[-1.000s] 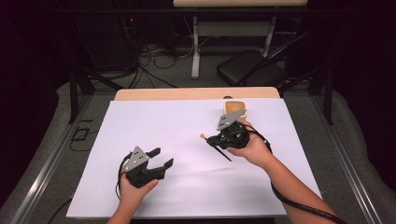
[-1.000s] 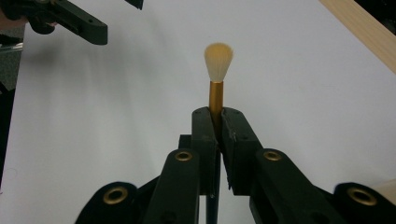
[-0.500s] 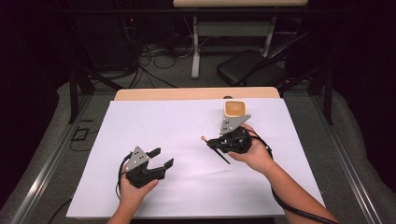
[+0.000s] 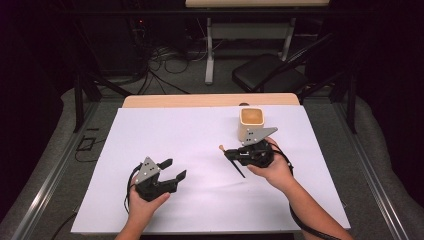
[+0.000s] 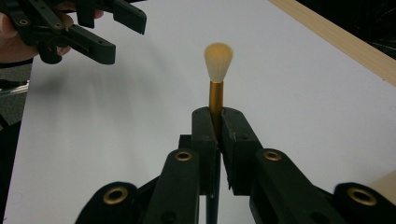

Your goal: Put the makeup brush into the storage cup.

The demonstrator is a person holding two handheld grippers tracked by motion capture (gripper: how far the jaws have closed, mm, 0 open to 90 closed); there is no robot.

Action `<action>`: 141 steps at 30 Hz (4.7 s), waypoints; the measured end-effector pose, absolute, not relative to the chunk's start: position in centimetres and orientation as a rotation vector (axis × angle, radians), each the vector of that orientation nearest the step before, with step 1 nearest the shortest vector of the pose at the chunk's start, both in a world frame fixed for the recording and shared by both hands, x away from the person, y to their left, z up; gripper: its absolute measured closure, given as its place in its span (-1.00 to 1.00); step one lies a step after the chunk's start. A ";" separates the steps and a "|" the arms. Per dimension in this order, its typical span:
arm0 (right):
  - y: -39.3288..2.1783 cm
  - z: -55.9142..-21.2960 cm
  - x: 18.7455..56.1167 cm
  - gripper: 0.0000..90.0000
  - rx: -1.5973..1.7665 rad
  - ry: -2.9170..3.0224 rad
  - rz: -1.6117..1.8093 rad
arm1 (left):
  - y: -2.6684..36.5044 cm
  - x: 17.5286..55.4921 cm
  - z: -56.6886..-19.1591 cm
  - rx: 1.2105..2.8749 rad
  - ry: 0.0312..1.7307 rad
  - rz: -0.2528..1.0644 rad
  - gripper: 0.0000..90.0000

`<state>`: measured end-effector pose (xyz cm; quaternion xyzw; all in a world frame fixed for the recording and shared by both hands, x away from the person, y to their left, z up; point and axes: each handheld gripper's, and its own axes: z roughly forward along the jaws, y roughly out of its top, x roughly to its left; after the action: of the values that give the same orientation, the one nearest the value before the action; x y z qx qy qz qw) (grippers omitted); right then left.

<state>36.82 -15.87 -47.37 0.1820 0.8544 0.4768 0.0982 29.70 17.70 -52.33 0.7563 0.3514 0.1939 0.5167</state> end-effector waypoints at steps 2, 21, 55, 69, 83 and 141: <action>-16.0 -47.5 36.7 0.86 0.549 2.518 1.423 | 17.7 29.7 -52.3 1.819 0.841 0.465 -0.26; -16.5 -47.8 35.7 0.86 0.611 2.379 1.569 | 17.2 29.6 -52.4 1.836 0.834 0.462 -0.25; -16.5 -48.3 34.3 0.86 0.659 2.238 1.725 | 13.9 29.7 -51.3 1.862 0.771 0.377 -0.19; -16.6 -48.5 34.1 0.86 0.704 2.193 1.767 | 12.6 30.0 -50.6 1.826 0.762 0.339 -0.16; -16.2 -48.6 33.9 0.86 0.732 2.172 1.812 | 11.6 30.4 -50.6 1.821 0.751 0.310 -0.12; -14.6 -49.2 34.0 0.86 0.833 2.089 1.983 | 8.6 31.7 -51.5 1.771 0.777 0.128 0.32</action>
<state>33.99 -14.57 -49.20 0.2770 0.6950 0.6597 0.0714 31.70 8.59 -51.50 0.7534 0.3304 0.0545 0.5659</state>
